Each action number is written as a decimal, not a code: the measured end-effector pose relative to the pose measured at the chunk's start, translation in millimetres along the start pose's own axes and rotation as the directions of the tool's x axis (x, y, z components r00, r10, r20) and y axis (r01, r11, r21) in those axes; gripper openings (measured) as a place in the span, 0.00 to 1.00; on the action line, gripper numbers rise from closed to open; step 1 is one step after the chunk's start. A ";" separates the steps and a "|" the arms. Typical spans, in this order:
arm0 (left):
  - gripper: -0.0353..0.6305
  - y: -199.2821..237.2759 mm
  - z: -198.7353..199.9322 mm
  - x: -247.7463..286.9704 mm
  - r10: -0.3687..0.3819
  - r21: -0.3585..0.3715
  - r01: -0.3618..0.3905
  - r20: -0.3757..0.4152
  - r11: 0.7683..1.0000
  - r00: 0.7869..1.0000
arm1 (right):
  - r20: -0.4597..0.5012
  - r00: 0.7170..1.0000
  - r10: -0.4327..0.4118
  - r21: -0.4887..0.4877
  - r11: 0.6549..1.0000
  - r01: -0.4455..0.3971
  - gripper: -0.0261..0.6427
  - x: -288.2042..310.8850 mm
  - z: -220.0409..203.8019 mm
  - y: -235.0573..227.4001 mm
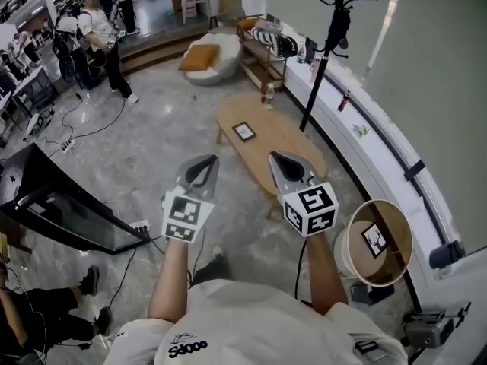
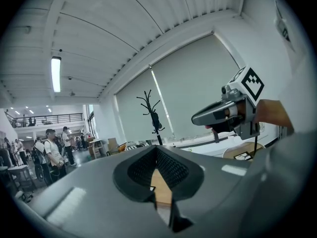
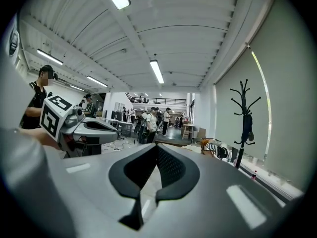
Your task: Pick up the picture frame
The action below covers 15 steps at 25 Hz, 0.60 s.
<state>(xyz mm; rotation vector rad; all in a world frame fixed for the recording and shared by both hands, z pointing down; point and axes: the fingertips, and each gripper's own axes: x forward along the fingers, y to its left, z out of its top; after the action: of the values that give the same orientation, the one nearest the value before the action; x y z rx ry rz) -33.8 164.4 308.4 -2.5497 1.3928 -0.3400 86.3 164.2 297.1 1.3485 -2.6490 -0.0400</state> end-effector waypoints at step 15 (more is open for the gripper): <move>0.07 52.0 -29.1 99.4 -0.022 -0.010 0.022 -0.002 1.000 1.000 | -0.057 0.996 -0.074 -0.010 0.997 0.074 0.04 84.1 -22.9 -72.3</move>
<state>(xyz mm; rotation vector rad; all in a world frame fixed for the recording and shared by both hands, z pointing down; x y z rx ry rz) -31.8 50.6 330.3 -2.5753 1.3717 -0.3406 99.3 54.9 324.0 1.4234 -2.5491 -0.0206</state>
